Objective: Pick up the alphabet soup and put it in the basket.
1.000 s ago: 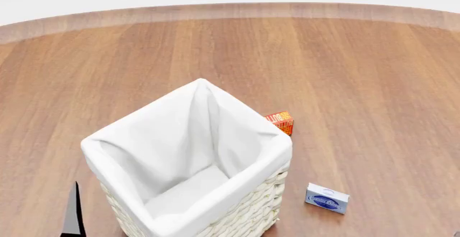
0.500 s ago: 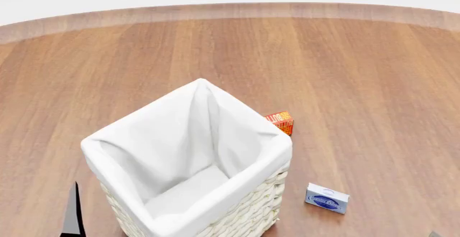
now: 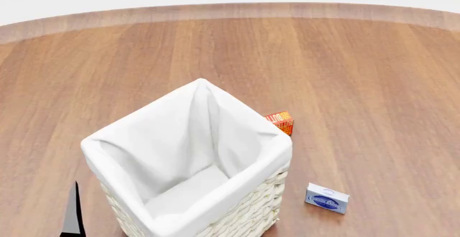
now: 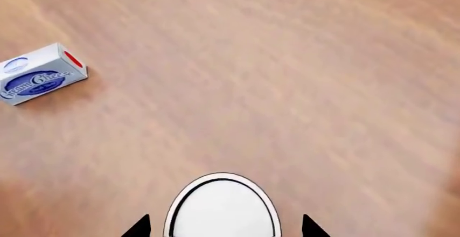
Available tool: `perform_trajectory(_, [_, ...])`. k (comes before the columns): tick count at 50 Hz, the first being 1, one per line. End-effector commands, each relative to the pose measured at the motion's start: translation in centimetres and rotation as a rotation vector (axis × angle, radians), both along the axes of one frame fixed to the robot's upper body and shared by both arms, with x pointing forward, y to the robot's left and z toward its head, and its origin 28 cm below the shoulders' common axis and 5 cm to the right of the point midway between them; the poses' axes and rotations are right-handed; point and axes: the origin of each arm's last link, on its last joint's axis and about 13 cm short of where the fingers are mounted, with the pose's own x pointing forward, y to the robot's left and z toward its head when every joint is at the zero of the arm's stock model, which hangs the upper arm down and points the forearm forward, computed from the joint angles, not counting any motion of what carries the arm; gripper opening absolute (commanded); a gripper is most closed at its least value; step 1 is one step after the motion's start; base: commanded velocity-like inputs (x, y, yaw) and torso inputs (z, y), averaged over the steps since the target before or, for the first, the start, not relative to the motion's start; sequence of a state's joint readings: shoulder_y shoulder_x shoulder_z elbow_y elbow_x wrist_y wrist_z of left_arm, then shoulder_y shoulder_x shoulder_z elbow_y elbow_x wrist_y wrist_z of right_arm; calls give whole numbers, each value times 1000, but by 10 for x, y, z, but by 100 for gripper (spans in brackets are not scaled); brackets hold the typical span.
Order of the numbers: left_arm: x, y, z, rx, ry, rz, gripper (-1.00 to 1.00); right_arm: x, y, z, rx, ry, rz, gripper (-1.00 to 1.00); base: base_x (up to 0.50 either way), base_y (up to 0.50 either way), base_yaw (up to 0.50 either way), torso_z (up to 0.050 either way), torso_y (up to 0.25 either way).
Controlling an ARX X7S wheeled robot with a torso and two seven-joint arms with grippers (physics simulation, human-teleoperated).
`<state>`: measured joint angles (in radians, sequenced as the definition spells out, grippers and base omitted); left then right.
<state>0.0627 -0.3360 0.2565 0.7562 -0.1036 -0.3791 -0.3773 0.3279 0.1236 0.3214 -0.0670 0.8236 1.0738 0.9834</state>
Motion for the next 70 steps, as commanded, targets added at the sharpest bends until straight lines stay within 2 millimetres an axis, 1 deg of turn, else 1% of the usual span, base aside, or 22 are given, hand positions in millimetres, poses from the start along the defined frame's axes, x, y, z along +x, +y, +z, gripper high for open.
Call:
perform_trajectory(1, [1, 2, 5, -17, -17, 10, 100, 5, 1, -16, 22, 7, 11, 100, 0, 0, 0, 0, 0])
perform_trajectory(29, [2, 2, 3, -17, -13, 8, 100, 7, 1, -32, 39, 55, 14, 100, 0, 0, 0, 0, 0])
perform_trajectory(30, [2, 2, 3, -17, -12, 7, 100, 7, 1, -33, 40, 61, 13, -100, 0, 0, 0, 0, 0])
perform_trajectory(39, [2, 2, 3, -17, -12, 7, 100, 6, 1, -34, 35, 59, 15, -100, 2, 0, 0, 0, 0])
perform_trajectory(44, [2, 2, 4, -16, -13, 7, 100, 3, 0, -26, 32, 32, 1, -100, 0, -1, 0, 0, 0])
perform_trajectory(52, [2, 2, 4, -16, -12, 6, 100, 0, 1, -2, -10, -79, -2, -100, 0, 0, 0, 0, 0])
perform_trajectory(54, [2, 2, 3, -15, -11, 6, 100, -1, 2, 1, -106, -124, 20, -100, 0, 0, 0, 0, 0])
perform_trajectory(55, [2, 2, 3, -15, -11, 5, 100, -2, 2, 4, -122, -110, 22, -100, 0, 0, 0, 0, 0])
perform_trajectory(57, [2, 2, 3, -15, -12, 5, 100, -2, 2, 7, -71, -138, 28, -100, 0, 0, 0, 0, 0])
perform_trajectory(58, [2, 2, 3, -15, -11, 5, 100, -3, 2, 9, -111, -167, 44, -100, 0, 0, 0, 0, 0])
perform_trajectory(62, [2, 2, 2, -15, -12, 5, 100, -6, 2, 27, -155, -230, 33, -100, 0, 0, 0, 0, 0])
perform_trajectory(66, [2, 1, 3, -14, -12, 5, 100, -7, 2, 38, -186, -269, 50, -100, 0, 0, 0, 0, 0])
perform_trajectory(67, [2, 1, 3, -14, -12, 5, 100, -8, 3, 47, -188, -331, 47, -100, 0, 0, 0, 0, 0])
perform_trajectory(70, [2, 1, 3, -15, -12, 5, 100, -6, 3, 54, -234, -341, 84, -100, 0, 0, 0, 0, 0])
